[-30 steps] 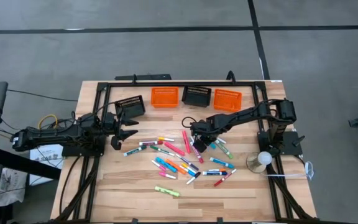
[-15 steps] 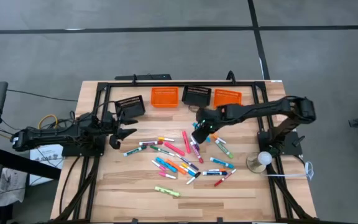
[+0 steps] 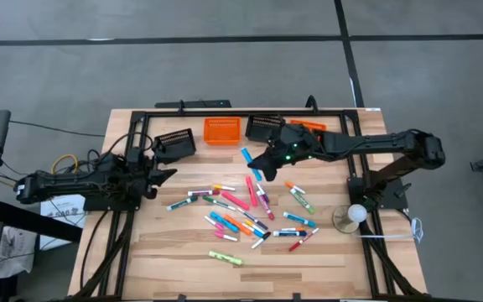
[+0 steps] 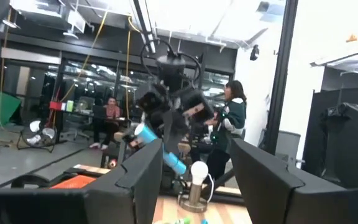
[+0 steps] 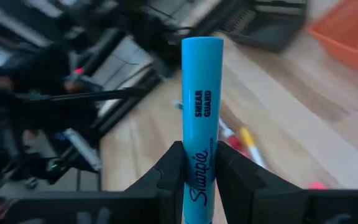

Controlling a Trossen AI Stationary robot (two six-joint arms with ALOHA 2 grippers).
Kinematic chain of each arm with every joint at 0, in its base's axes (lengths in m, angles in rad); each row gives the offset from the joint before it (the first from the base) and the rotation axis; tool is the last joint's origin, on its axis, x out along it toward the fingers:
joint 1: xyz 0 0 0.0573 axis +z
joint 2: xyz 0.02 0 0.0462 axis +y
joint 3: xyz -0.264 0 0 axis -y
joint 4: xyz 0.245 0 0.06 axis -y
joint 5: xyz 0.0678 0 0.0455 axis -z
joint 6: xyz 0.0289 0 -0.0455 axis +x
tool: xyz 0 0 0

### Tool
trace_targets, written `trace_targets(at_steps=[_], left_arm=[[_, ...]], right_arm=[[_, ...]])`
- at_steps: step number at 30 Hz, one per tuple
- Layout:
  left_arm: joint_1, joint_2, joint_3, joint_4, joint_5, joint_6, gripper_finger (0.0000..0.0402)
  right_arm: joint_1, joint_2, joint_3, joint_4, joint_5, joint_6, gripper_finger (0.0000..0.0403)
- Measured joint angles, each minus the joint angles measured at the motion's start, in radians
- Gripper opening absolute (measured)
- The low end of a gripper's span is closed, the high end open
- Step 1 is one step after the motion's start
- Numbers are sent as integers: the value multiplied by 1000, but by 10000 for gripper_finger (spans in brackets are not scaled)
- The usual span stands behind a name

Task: Pick & Place Markers
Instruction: Put the large light blue highlighter pen into the left black bin

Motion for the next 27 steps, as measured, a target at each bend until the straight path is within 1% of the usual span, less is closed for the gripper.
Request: trace_targets(at_steps=[3, 8, 12, 16, 21, 27], left_arm=[[0, 9, 0, 3, 1, -6, 190], [0, 24, 0, 10, 0, -58, 190], [-1, 50, 0, 48, -39, -133, 190], [-1, 97, 0, 90, -45, -165, 190], [-12, 210, 35, 121, -49, -209, 190], [-58, 375, 134, 133, -48, -140, 190]], right_arm=[[0, 29, 0, 77, -42, -3, 62], [-2, 84, 0, 227, -117, 7, 62], [-2, 136, 4, 345, -180, 23, 62], [-2, 198, 63, 361, -207, -12, 62], [-2, 282, 174, 360, -210, -114, 62], [-22, 379, 289, 357, -228, -161, 62]])
